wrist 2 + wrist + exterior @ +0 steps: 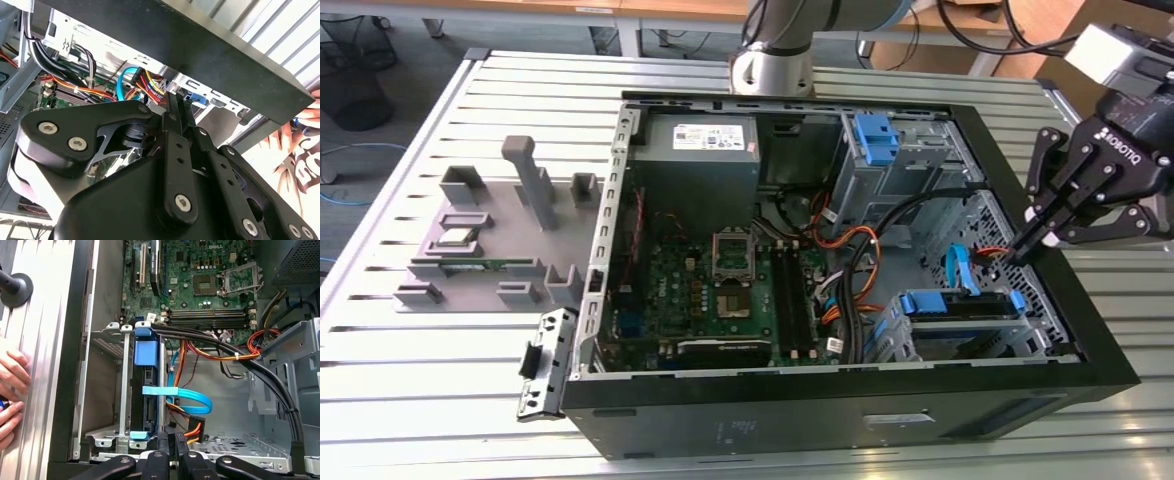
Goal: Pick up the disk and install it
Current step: 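Insert the second disk wire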
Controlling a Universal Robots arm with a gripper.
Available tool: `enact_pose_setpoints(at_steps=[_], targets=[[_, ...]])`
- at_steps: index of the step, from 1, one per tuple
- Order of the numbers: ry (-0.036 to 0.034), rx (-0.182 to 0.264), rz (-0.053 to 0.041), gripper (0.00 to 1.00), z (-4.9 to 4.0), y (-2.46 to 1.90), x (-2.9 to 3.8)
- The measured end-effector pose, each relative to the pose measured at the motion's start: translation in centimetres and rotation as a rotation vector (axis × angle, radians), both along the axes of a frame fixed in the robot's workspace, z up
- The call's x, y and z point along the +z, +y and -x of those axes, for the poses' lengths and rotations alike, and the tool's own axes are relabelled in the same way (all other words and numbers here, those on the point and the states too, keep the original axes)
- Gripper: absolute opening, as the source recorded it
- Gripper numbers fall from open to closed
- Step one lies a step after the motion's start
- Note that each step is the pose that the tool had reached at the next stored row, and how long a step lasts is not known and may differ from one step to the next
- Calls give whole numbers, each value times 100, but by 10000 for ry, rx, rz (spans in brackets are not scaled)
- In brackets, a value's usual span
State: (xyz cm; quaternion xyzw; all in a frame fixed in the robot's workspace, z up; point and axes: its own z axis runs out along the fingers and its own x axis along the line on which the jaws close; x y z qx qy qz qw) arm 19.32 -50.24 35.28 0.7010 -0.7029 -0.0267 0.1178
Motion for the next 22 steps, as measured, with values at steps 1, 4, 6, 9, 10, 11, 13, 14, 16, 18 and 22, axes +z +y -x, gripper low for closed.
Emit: enact_pose_setpoints(at_steps=[1, 4, 6, 9, 10, 11, 13, 14, 16, 18, 22], targets=[[-61, 1, -4, 17, 10, 0, 3], [-247, 4, -9, 17, 48, -1, 8], [-363, 4, -11, 17, 81, -3, 8], [-522, 6, -16, 17, 132, -6, 8], [-578, 7, -18, 17, 150, -7, 8], [-630, 9, -22, 17, 166, -9, 8], [-726, 11, -31, 17, 198, -13, 9], [-773, 12, -38, 17, 212, -17, 8], [-868, 13, -56, 17, 236, -28, 8], [-966, 13, -84, 17, 256, -40, 8], [-1168, 10, -178, 17, 287, -65, 8]])
